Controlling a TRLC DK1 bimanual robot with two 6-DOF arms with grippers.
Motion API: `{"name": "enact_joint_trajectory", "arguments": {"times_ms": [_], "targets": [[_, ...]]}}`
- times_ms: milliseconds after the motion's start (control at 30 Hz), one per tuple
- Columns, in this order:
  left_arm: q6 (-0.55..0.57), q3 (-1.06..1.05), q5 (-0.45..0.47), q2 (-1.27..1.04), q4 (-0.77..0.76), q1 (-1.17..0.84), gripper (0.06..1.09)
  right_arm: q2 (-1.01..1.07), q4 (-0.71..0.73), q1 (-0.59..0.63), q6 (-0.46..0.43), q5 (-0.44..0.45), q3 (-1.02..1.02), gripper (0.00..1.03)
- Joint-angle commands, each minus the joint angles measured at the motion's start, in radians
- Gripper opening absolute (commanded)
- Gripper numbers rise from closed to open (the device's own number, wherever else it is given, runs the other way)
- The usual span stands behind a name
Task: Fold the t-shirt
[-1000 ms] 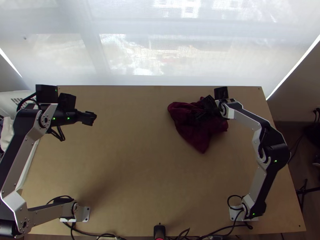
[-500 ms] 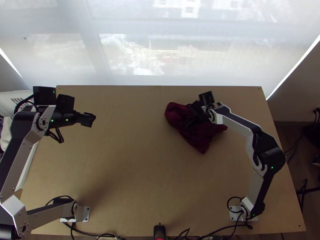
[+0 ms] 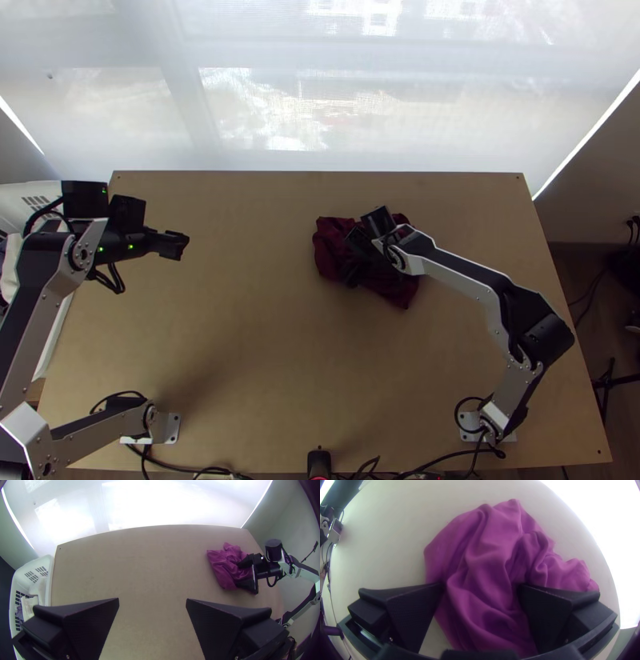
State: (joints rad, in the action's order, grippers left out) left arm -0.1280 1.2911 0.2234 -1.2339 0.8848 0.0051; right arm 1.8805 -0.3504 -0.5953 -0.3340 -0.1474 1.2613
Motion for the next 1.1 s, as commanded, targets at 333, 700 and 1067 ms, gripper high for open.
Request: {"name": "enact_joint_trajectory", "arguments": {"times_ms": [333,700,1067], "targets": [[0.002,-0.035,0.001,0.051,0.006,0.006,1.04,-0.1,-0.001,0.08,-0.034,0.014,-0.073,0.98],[-0.001,-0.059,0.001,0.06,-0.001,0.009,1.04,-0.193,-0.001,0.227,-0.053,0.014,-0.069,0.98],[-0.002,-0.075,0.001,0.067,-0.003,0.012,1.04,-0.169,0.007,0.054,-0.114,0.014,-0.106,0.98]]}}
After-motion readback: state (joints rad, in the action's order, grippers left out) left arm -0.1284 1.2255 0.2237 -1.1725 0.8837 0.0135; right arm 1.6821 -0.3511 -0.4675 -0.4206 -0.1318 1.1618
